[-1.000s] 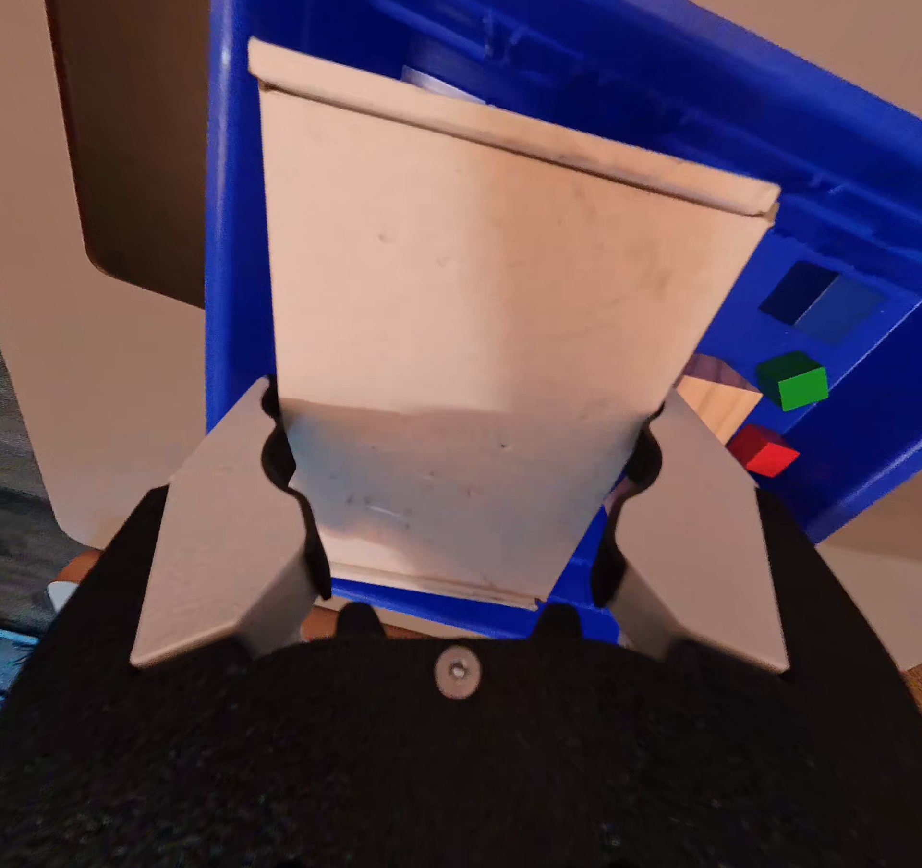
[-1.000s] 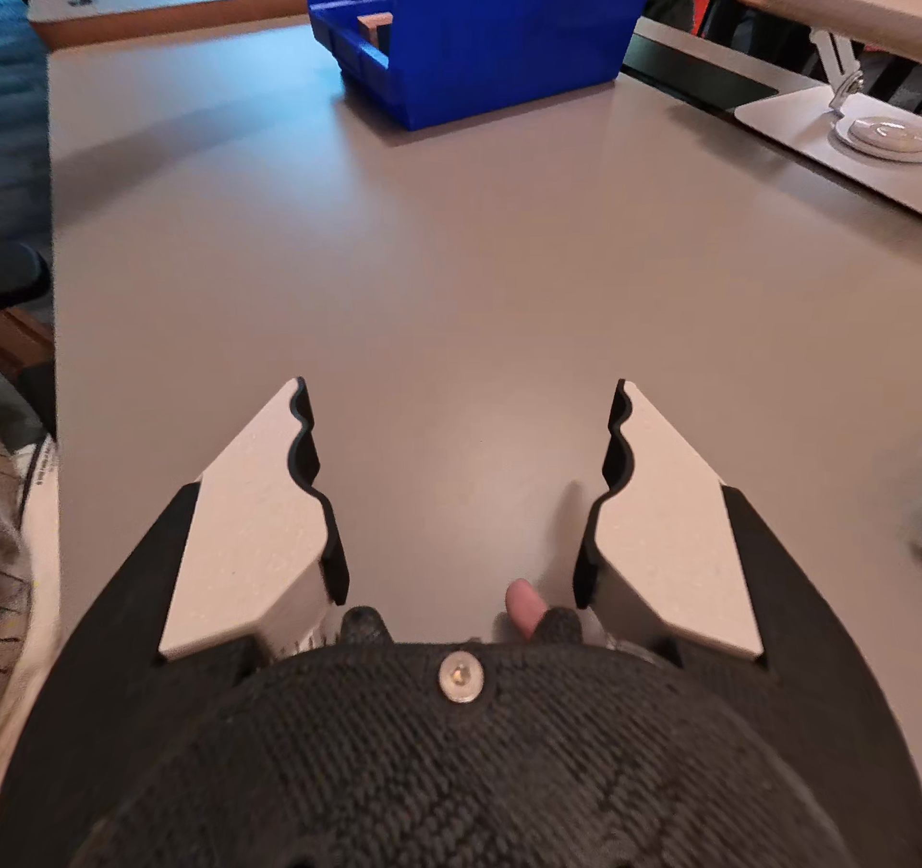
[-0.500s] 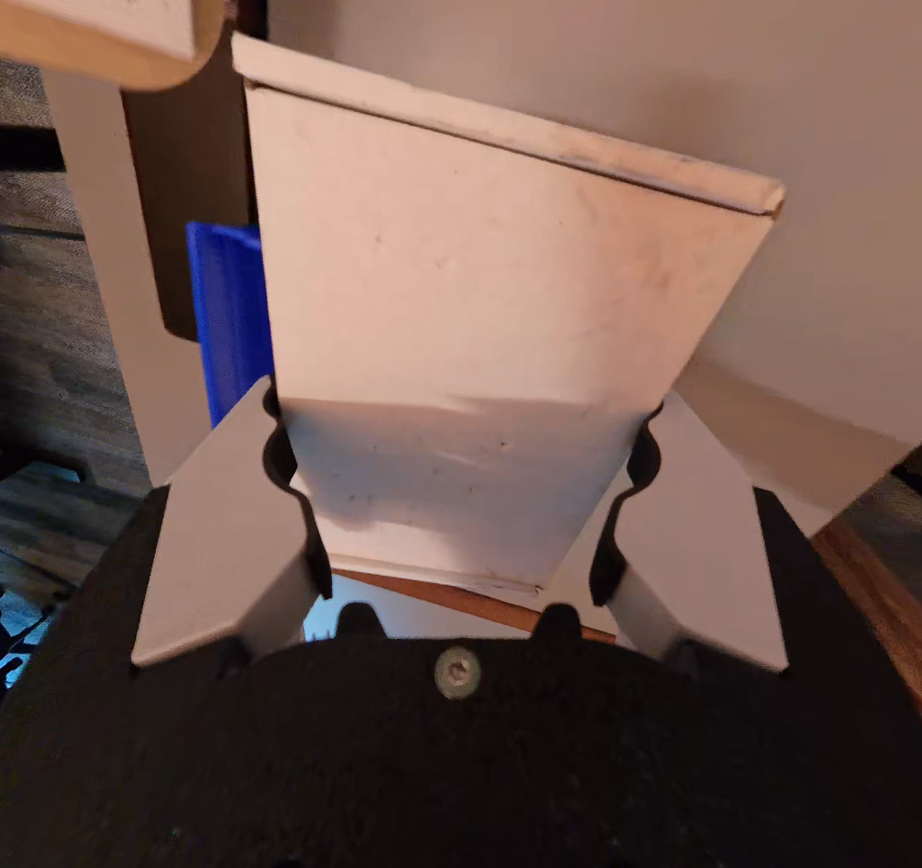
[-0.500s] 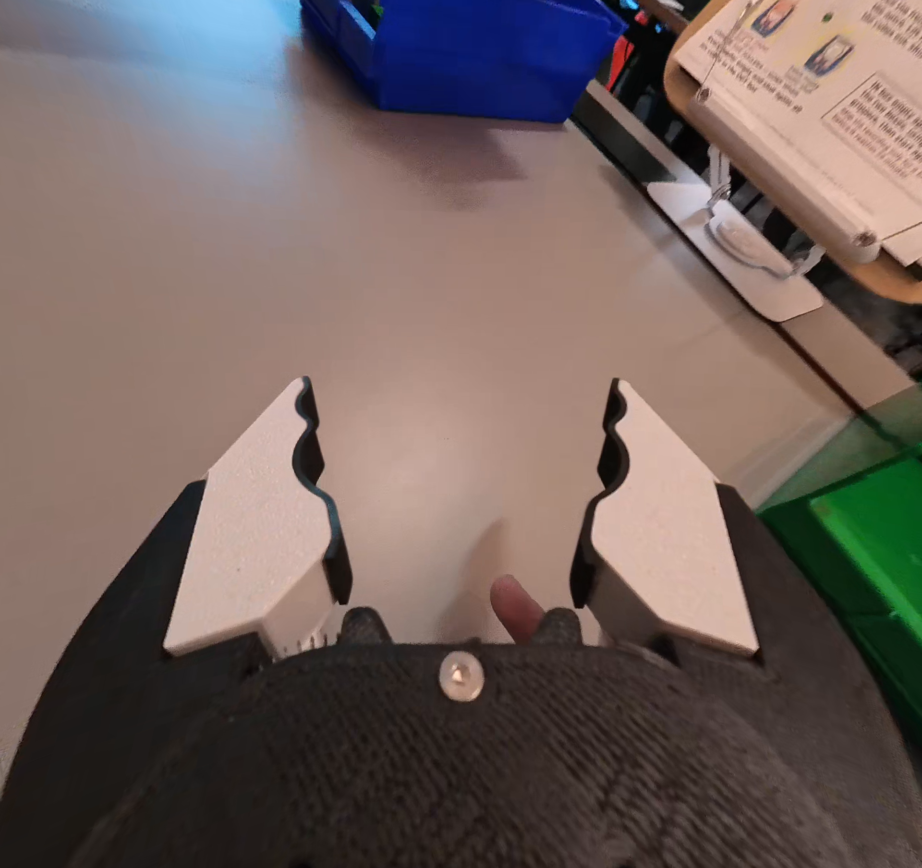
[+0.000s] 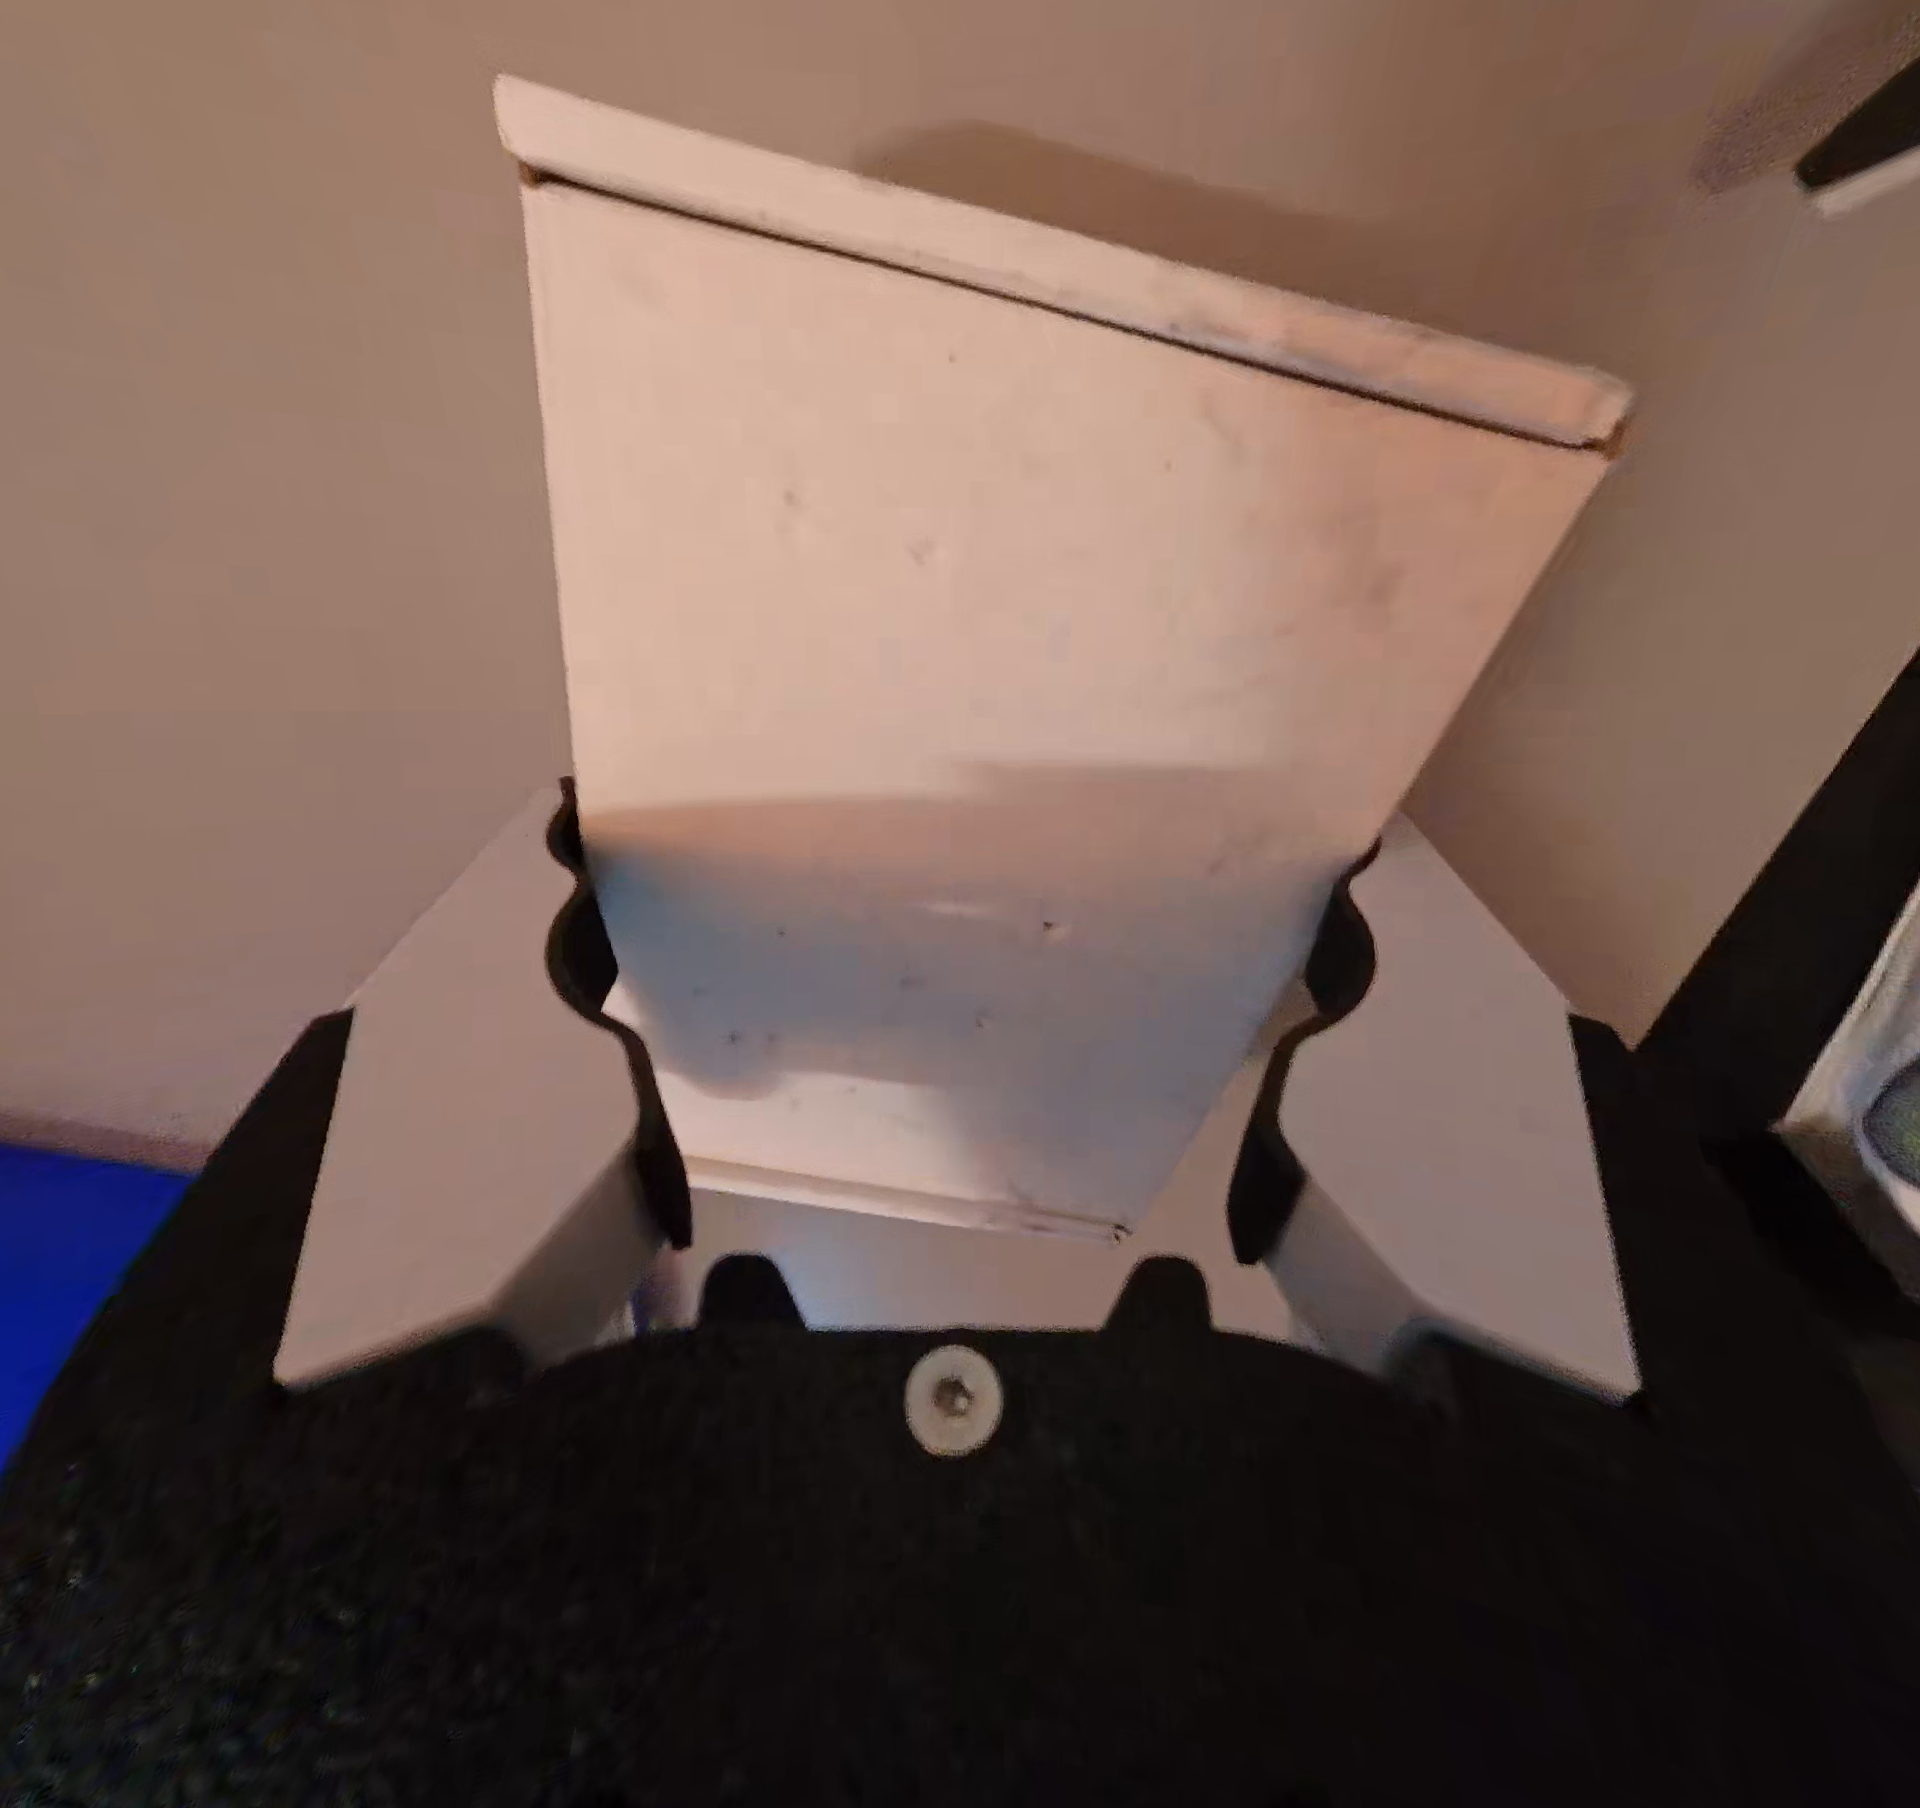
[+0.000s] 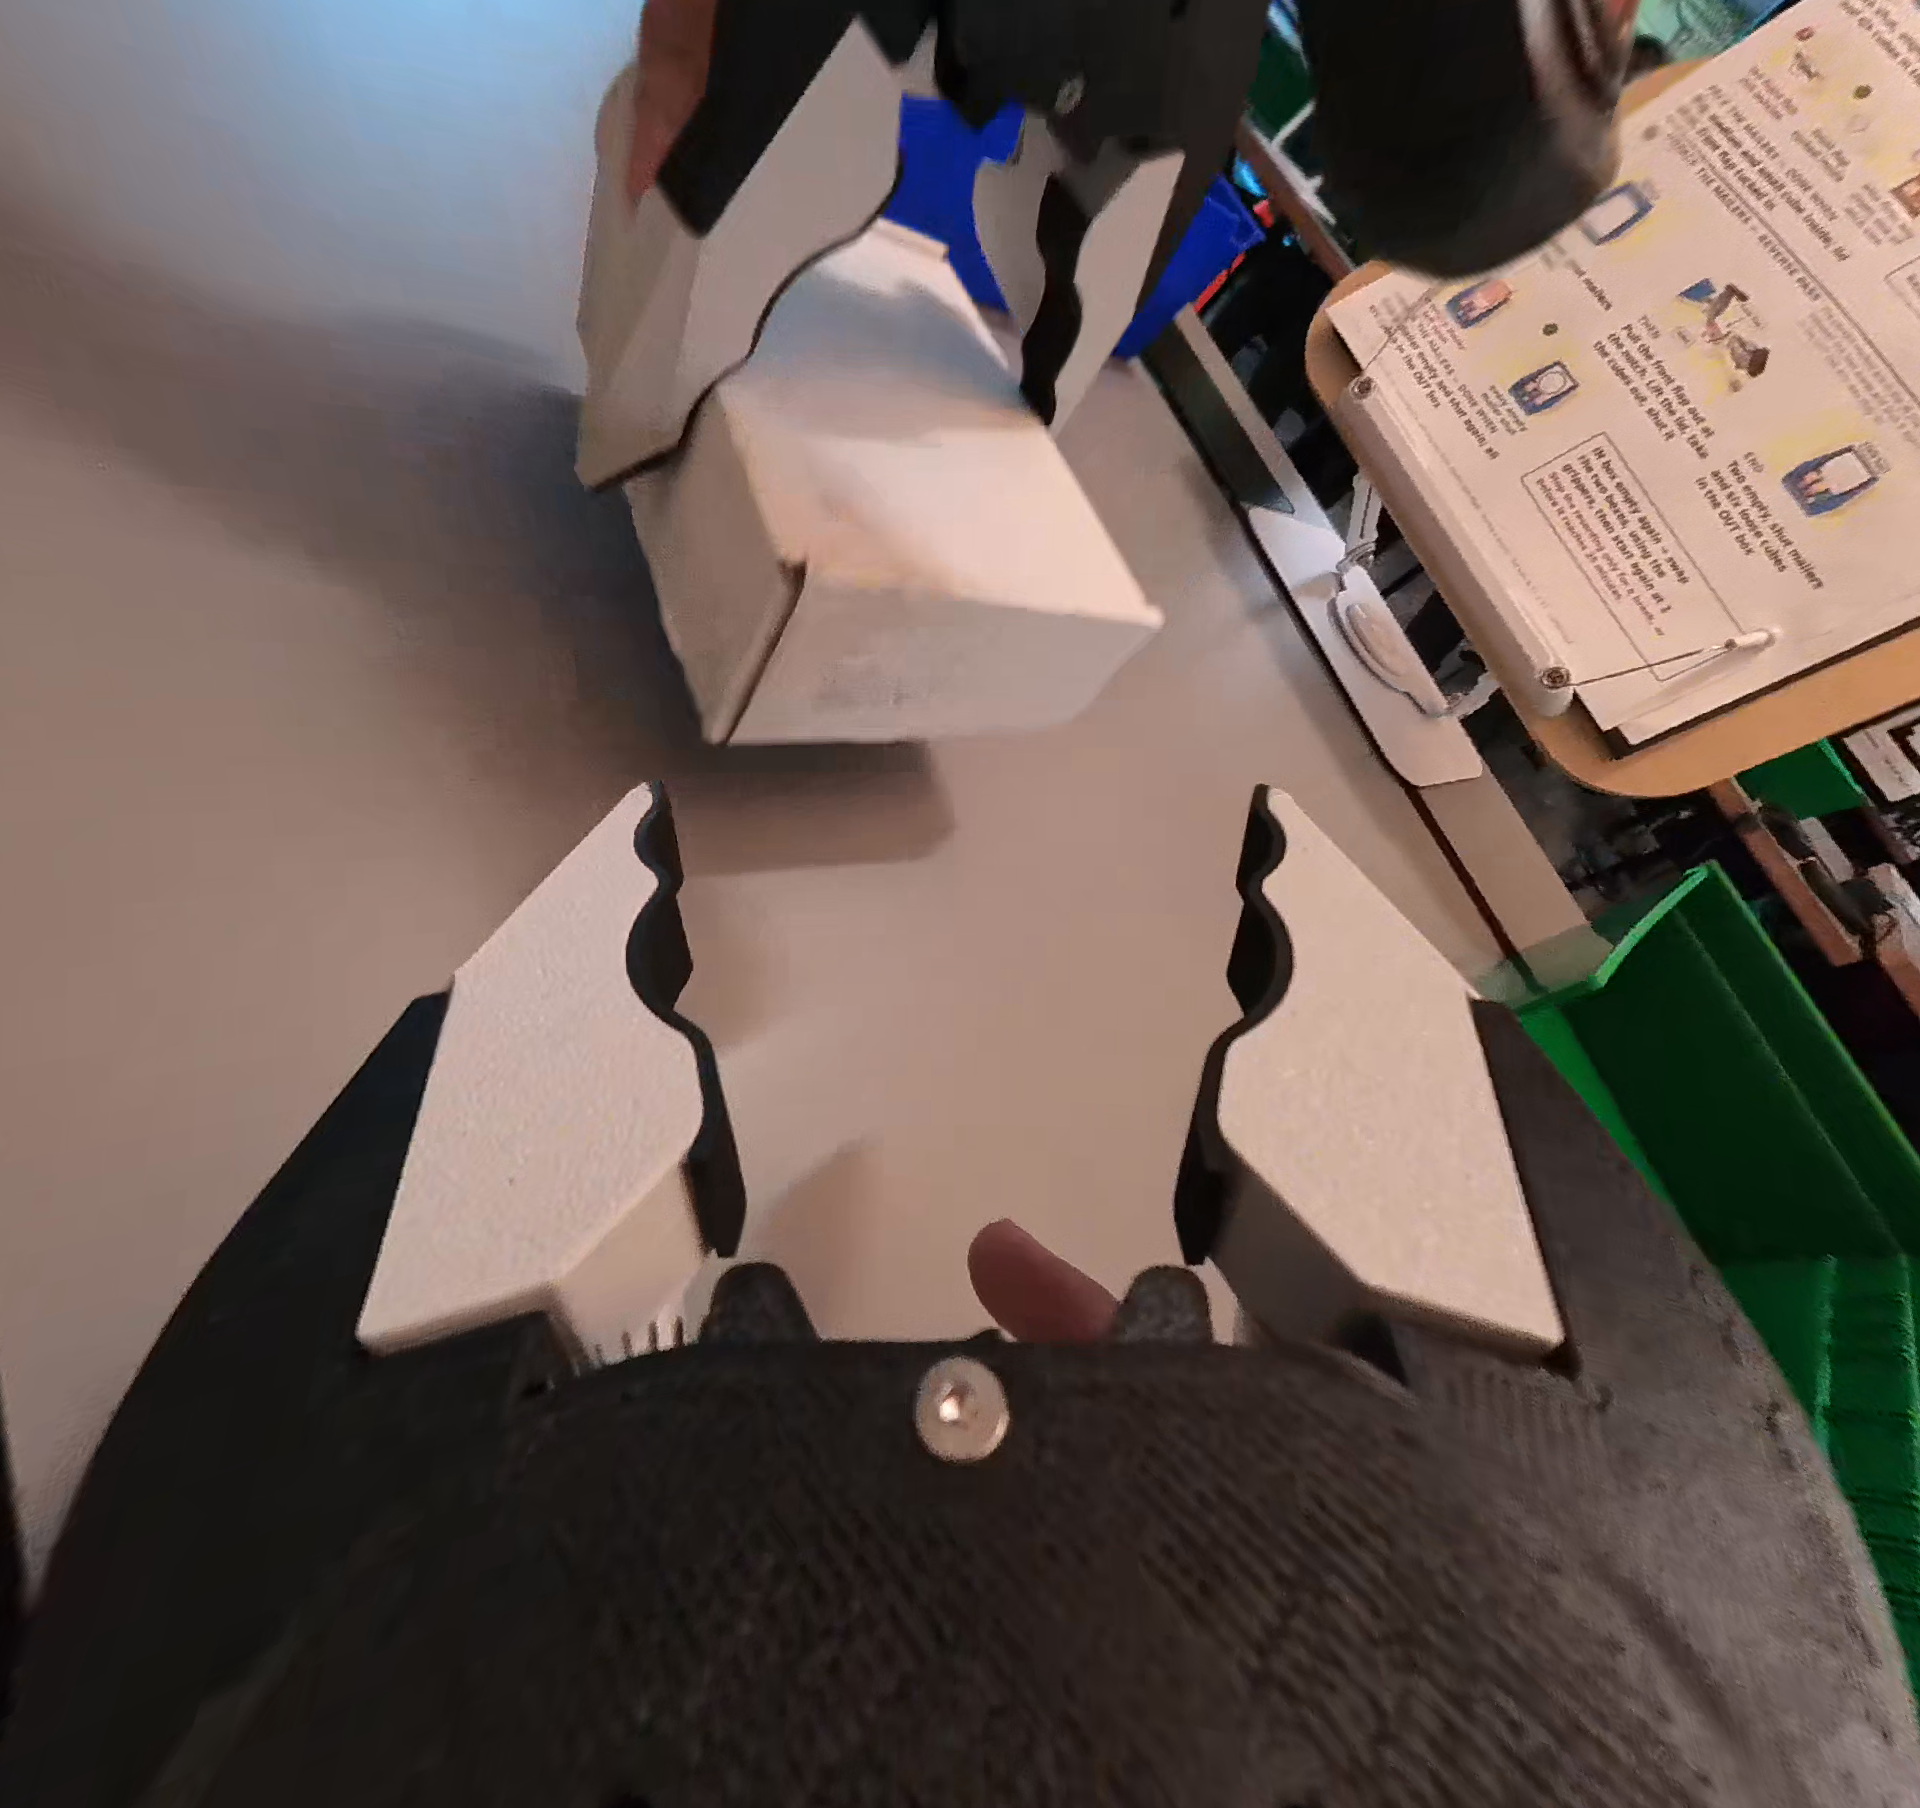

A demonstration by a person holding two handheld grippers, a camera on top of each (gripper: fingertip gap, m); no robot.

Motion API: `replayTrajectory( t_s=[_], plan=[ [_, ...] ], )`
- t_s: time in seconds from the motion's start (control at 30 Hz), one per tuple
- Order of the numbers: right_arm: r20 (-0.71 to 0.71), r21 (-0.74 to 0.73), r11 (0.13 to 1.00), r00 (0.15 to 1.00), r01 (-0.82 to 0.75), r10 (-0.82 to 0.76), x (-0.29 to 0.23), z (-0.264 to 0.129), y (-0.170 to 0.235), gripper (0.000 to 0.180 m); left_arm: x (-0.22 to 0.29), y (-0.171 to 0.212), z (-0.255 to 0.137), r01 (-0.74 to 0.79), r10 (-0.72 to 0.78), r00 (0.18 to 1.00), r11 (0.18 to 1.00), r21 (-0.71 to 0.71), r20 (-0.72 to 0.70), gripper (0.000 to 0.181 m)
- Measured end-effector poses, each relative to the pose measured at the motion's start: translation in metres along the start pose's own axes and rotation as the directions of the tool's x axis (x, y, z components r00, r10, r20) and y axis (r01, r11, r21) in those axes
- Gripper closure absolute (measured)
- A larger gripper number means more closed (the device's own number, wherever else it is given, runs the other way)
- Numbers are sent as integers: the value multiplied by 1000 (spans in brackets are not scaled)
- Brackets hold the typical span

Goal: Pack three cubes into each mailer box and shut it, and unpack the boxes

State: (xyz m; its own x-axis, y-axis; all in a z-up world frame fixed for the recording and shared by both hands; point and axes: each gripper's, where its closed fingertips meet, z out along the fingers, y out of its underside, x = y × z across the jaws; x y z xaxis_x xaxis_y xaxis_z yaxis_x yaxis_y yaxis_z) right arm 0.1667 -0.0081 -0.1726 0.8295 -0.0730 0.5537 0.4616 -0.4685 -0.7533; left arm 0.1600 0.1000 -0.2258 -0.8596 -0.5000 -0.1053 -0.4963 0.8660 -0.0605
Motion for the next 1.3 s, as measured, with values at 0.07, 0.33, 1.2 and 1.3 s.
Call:
replayTrajectory(
  t_s=[0.07,0.33,1.2,1.3],
  plan=[
    [12,-6,1000,1000,20,-20,-6,-7,1,73,11,-12,11,17,-17,1000,999,38,-1,46],
    [57,-38,994,993,107,-105,-23,-9,12,77,17,-37,14,119,-118,993,954,277,-19,53],
    [-7,-231,715,734,660,-679,-19,43,18,88,-52,-12,-15,348,-274,937,653,672,-219,181],
    [10,-250,685,709,685,-705,-12,52,21,92,-55,-13,-15,371,-278,928,635,678,-248,181]
  ],
)
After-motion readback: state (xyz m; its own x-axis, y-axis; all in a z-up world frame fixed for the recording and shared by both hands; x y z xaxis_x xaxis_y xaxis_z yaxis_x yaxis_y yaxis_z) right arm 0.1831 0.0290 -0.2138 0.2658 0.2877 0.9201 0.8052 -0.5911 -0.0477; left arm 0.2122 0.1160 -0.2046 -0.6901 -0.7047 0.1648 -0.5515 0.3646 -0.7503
